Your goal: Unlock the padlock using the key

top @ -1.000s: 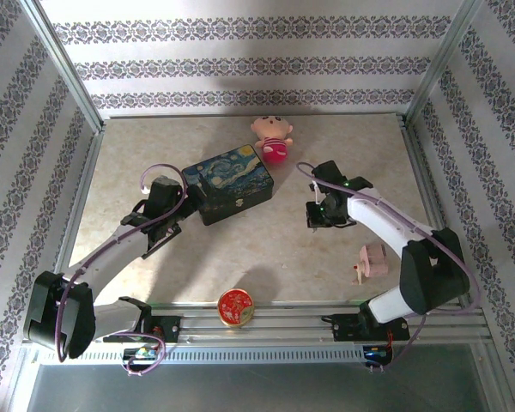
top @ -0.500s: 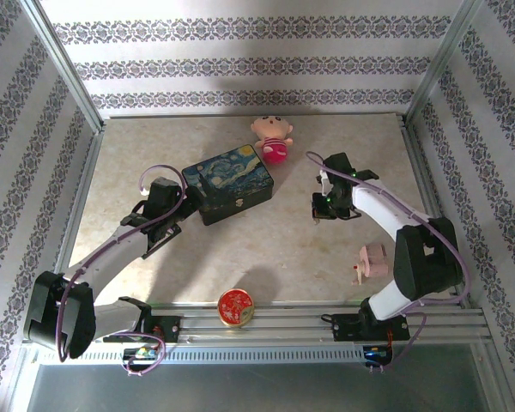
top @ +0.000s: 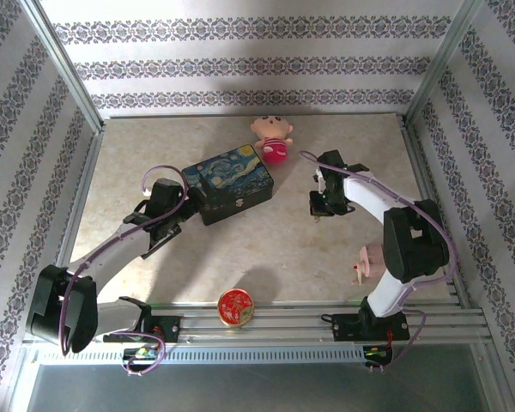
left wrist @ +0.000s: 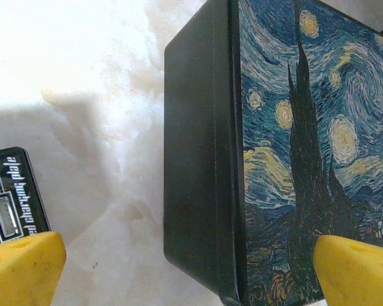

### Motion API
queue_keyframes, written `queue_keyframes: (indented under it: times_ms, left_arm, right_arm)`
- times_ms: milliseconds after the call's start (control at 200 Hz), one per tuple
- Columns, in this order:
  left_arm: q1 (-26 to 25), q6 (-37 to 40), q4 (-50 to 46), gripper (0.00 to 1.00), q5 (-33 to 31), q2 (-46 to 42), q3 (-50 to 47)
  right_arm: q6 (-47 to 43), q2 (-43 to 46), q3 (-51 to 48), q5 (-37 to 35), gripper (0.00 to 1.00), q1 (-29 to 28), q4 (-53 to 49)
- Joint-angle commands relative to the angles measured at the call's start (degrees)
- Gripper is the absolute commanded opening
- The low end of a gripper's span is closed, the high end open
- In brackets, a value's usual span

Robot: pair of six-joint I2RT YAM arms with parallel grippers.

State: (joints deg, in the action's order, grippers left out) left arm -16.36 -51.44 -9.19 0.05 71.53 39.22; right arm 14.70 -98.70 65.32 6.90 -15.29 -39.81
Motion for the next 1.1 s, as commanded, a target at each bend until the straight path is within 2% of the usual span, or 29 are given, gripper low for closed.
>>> queue_keyframes:
  times_ms: [0, 190, 415, 520, 720, 835, 914, 1094]
  left_arm:
    - [0.9, -0.6, 1.7, 0.99, 0.6, 0.5, 0.1]
    - [1.0, -0.6, 1.9, 0.99, 0.7, 0.5, 0.0]
    - [1.1, -0.6, 1.9, 0.99, 1.1, 0.6, 0.0]
    - [1.1, -0.4, 2.0, 0.99, 1.4, 0.6, 0.1]
    - [1.3, 0.0, 2.1, 0.99, 2.0, 0.5, 0.5]
    - [1.6, 0.6, 1.9, 0.99, 2.3, 0.7, 1.2]
    - [1.8, 1.0, 1.6, 0.99, 2.5, 0.7, 1.8]
    - [2.2, 1.6, 1.6, 0.98, 3.3, 0.8, 2.1]
  right_arm:
    - [0.9, -1.3, 1.2, -0.5, 0.00, -1.6, 1.0]
    - [3.3, -2.3, 0.4, 3.1, 0.00, -3.6, 4.1]
    - [5.7, -2.8, -1.7, 6.3, 0.00, -3.2, 7.5]
    - [6.6, -3.4, -2.7, 6.9, 0.03, -2.7, 8.2]
    - [7.7, -2.9, -4.3, 5.7, 0.12, -2.3, 8.2]
    - [8.1, -1.4, -4.9, 4.4, 0.21, -2.1, 7.6]
    - [8.5, 0.3, -5.0, 1.8, 0.29, -1.9, 6.3]
    - [9.0, 6.4, -5.0, -2.2, 0.38, -1.7, 3.6]
